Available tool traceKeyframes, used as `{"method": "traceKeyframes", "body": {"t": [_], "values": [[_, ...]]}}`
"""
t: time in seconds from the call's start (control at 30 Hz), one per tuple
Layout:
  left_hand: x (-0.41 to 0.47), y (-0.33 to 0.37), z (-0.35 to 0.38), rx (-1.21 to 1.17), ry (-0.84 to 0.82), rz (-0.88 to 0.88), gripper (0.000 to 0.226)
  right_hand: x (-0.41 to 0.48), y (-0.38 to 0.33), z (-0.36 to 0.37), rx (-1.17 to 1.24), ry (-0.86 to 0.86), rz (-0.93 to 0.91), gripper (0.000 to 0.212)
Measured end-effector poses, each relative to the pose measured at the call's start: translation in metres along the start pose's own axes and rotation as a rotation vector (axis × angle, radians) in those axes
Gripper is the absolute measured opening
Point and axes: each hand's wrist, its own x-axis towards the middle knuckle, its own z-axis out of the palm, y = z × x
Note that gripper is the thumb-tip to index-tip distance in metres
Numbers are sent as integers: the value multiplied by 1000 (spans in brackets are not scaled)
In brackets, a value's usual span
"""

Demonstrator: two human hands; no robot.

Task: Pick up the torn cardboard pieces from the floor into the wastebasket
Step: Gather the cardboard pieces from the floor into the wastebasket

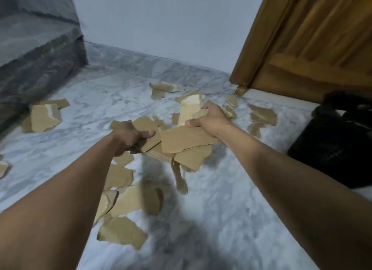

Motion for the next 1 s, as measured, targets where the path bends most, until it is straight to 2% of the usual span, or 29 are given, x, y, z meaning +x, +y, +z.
{"method": "traceKeyframes", "body": {"t": [0.17, 0.27, 0.37, 0.53, 0.63, 0.77, 0.83, 0.87, 1.0], "values": [[-3, 104, 85, -4, -6, 213, 28, -11, -3, -152, -75, 185, -46, 63], [-10, 170, 153, -18, -57, 273, 28, -20, 11, -242, -88, 325, -1, 67], [-13, 231, 230, -80, -112, 330, 19, -32, 42, -326, -13, 505, 69, 75], [-36, 309, 364, -196, -212, 381, 23, -62, 117, -439, 51, 837, 173, 74], [-48, 335, 426, -91, -283, 388, 39, -74, 159, -473, 39, 876, 283, 67], [-50, 347, 470, 88, -302, 376, 20, -84, 179, -486, 18, 705, 434, 53], [-48, 344, 476, 129, -281, 371, 10, -85, 177, -487, -19, 660, 410, 34], [-46, 341, 474, 128, -239, 382, 13, -84, 174, -486, -41, 677, 377, 26], [-24, 306, 431, 181, -25, 423, 22, -64, 147, -458, -126, 735, 213, 29]]}}
